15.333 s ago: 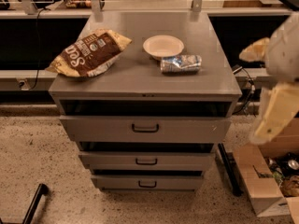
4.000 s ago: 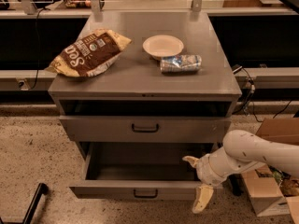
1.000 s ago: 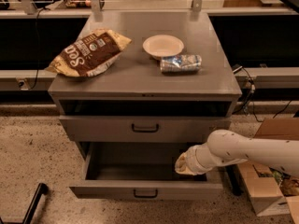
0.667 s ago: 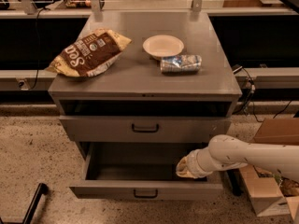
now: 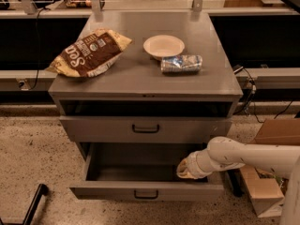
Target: Open middle drawer
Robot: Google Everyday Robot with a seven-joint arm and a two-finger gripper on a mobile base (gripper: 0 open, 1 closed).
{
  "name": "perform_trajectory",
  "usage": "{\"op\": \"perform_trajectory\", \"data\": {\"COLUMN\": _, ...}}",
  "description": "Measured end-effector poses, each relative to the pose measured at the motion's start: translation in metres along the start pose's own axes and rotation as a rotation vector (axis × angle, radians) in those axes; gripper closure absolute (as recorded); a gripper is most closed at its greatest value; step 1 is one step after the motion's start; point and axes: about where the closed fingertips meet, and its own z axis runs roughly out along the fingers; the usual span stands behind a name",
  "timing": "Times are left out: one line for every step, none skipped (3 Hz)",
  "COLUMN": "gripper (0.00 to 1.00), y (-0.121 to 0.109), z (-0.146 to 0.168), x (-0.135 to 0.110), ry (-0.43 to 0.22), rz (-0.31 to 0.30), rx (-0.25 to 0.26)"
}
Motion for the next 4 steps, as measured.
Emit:
{"op": "perform_trajectory", "data": {"gripper": 1.0, "y": 0.009, "z": 0.007, "x": 0.0, "ry": -0.001, "rz": -0.028, "rx": -0.071}}
{"op": "perform_trajectory", "data": {"gripper": 1.0, "y": 0.04, "z": 0.004, "x": 0.005, "ry": 0.016, "rz": -0.06, "rx": -0.162}}
{"op": "perform_trajectory", "data": {"gripper": 1.0, "y": 0.054, "z": -0.001, "x": 0.005, "ry": 0.019, "rz": -0.071, "rx": -0.195}}
{"op": "perform_trajectory", "data": {"gripper": 1.0, "y": 0.085, "z": -0.031, "x": -0.009, "ry": -0.036, "rz": -0.122, "rx": -0.284}}
